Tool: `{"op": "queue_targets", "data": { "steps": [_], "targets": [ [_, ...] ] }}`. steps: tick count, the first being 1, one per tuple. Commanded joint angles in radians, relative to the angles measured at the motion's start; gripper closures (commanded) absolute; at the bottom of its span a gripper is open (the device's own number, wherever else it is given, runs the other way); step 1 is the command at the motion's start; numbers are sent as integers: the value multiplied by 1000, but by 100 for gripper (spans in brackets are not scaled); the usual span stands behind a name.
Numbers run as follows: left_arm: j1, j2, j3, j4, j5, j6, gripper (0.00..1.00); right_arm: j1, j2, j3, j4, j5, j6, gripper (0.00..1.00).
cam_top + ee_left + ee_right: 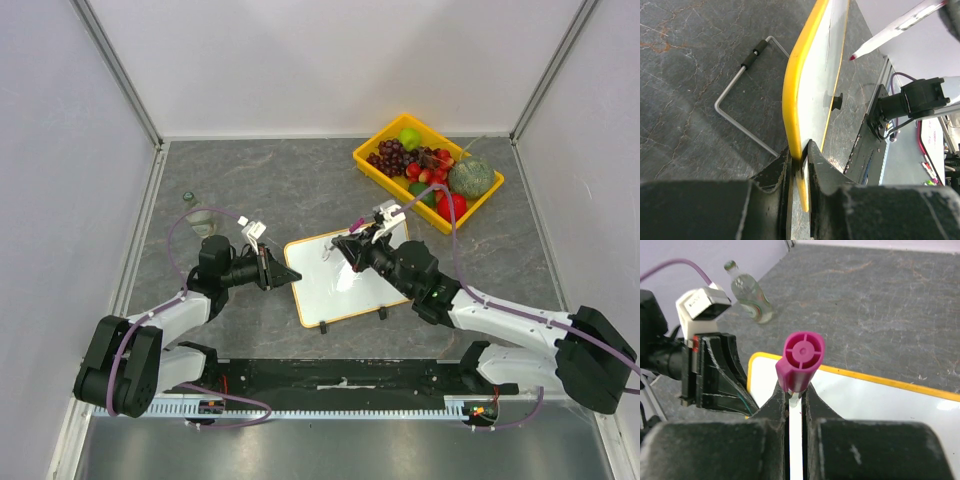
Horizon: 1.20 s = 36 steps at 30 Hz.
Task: Write a sentence on the whiteboard
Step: Write on the whiteboard at the whiteboard stand.
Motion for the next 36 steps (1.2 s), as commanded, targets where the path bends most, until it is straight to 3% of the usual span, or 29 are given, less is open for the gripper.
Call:
{"op": "queue_targets", "data": {
  "steps": [1,14,36],
  "targets": [
    [4,2,6,27,10,24,98,1,-76,53,14,12,23,100],
    [2,0,6,25,10,24,98,-1,-81,78,-74,132,-51,100],
    [2,2,5,28,10,21,98,-1,-7,67,-63,155,-59,100]
  ]
}}
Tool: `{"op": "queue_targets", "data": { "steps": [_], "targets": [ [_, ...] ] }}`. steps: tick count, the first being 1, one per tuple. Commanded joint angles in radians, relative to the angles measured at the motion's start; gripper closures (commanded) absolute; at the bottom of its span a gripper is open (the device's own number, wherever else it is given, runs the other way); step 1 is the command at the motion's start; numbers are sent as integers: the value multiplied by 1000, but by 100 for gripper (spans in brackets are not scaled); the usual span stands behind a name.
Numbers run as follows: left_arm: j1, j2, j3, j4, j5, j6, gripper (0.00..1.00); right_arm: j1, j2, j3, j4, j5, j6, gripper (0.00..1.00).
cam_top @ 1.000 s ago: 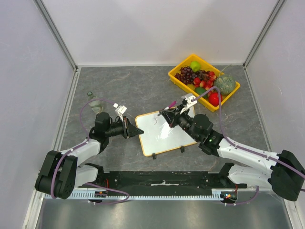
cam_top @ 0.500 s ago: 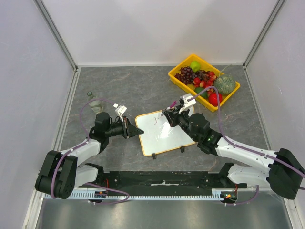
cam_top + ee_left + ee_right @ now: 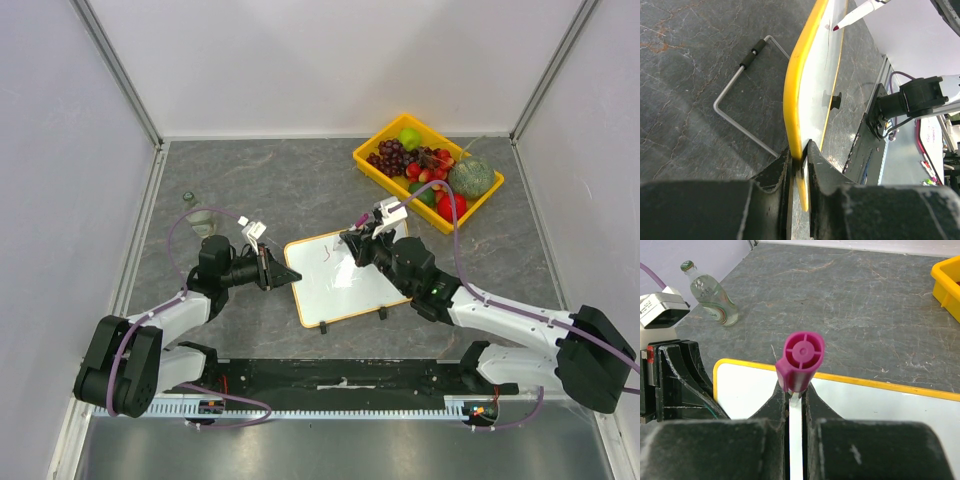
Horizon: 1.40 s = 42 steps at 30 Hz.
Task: Write a sentence on the whiteboard
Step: Write on the whiteboard at the whiteboard stand.
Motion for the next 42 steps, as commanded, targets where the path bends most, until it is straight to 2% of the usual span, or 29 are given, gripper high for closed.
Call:
{"op": "queue_targets", "data": {
  "steps": [1,22,31,42],
  "targets": [
    [2,4,5,27,3,23,98,-1,15,26,28,21,-13,100],
    [1,-2,3,27,3,21,98,-1,-8,-41,-10,-42,13,100],
    [2,-4,2,27,3,23,98,-1,-37,-54,-24,17,15,100],
    [2,-7,2,27,6,26,98,-1,-5,20,-20,52,-3,100]
  ]
}}
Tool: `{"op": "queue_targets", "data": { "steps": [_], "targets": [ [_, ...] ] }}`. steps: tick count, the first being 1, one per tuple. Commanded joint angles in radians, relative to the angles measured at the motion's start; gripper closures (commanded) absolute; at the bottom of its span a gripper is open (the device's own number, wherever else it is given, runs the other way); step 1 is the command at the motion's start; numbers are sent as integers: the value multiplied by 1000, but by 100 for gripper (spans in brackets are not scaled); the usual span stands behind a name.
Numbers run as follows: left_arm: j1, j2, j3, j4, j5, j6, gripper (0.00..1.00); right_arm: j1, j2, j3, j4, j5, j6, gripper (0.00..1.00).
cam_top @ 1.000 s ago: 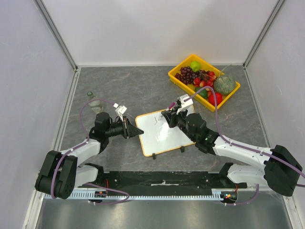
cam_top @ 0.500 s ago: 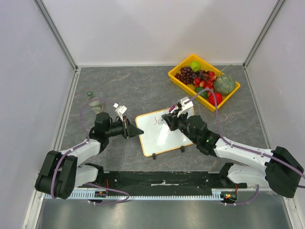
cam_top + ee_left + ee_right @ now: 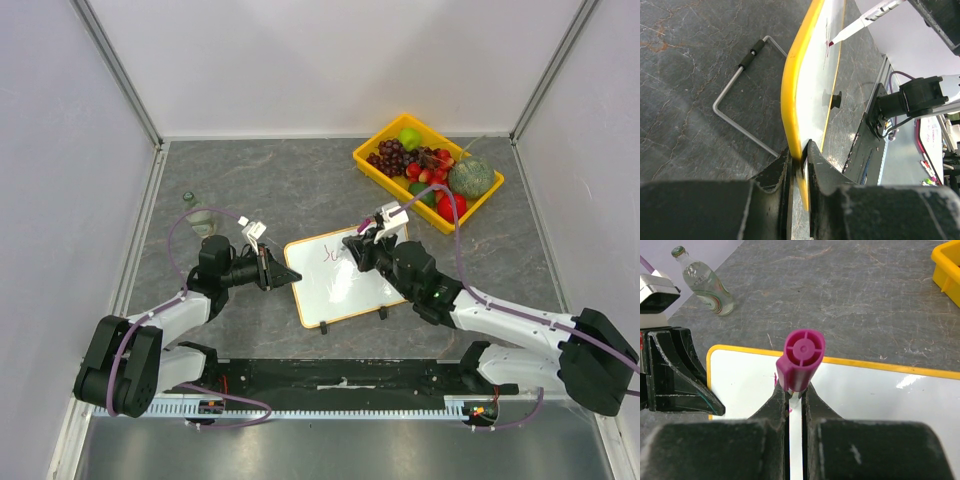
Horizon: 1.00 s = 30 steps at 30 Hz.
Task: Write a sentence on the whiteboard
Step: Write on the whiteboard at the whiteboard stand.
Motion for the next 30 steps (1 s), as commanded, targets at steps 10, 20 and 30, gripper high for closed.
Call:
{"op": "queue_targets", "data": {
  "steps": [10,20,30],
  "targets": [
    [-1,-5,2,30,6,26,98,-2,48,102,15,21,-25,100],
    [1,-7,2,28,6,26,98,-8,-41,58,24,-24,44,100],
    [2,-5,0,31,6,26,98,-29,-51,61,-12,21,30,100]
  ]
}}
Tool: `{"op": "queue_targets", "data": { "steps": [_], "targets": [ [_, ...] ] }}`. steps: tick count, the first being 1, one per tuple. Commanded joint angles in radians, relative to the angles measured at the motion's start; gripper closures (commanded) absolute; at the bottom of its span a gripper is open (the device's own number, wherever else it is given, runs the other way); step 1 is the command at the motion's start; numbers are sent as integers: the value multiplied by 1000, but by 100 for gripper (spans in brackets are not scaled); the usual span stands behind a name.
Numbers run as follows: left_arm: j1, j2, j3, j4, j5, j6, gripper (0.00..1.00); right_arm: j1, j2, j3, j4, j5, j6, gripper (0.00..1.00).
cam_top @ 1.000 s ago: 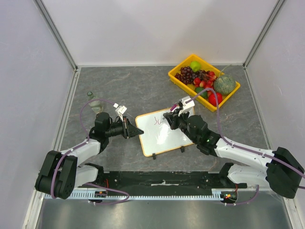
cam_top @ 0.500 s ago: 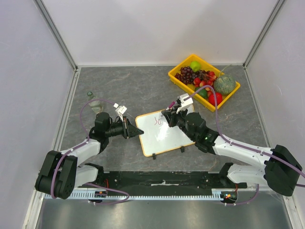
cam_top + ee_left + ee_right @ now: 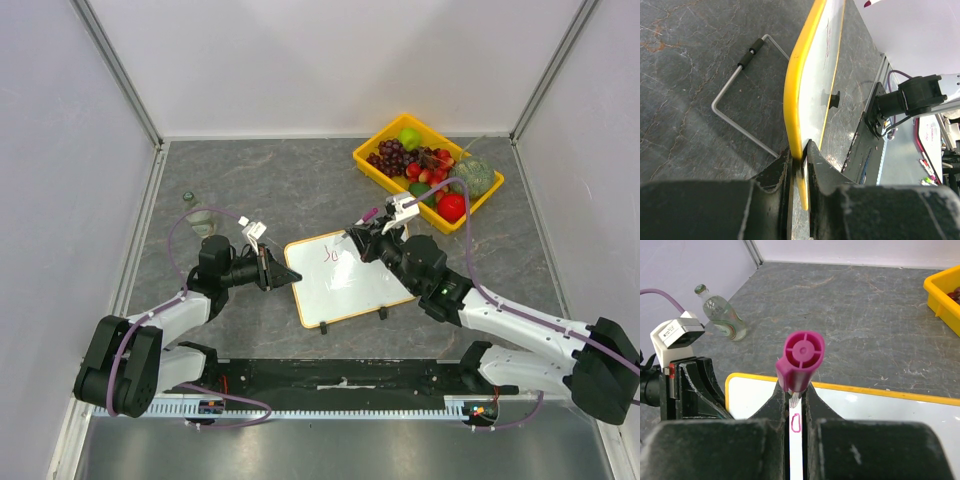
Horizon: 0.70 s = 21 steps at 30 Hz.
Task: Write a sentence on the whiteboard
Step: Write on the whiteboard at the whiteboard stand.
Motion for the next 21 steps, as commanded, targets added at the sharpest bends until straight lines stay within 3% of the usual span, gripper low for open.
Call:
{"op": "queue_targets", "data": {
  "steps": [1,21],
  "targets": [
    [1,-5,0,31,-1,26,98,-10,8,2,4,29,12,100],
    [1,-5,0,31,-1,24,98,-19,45,-66,1,44,28,100]
  ]
}}
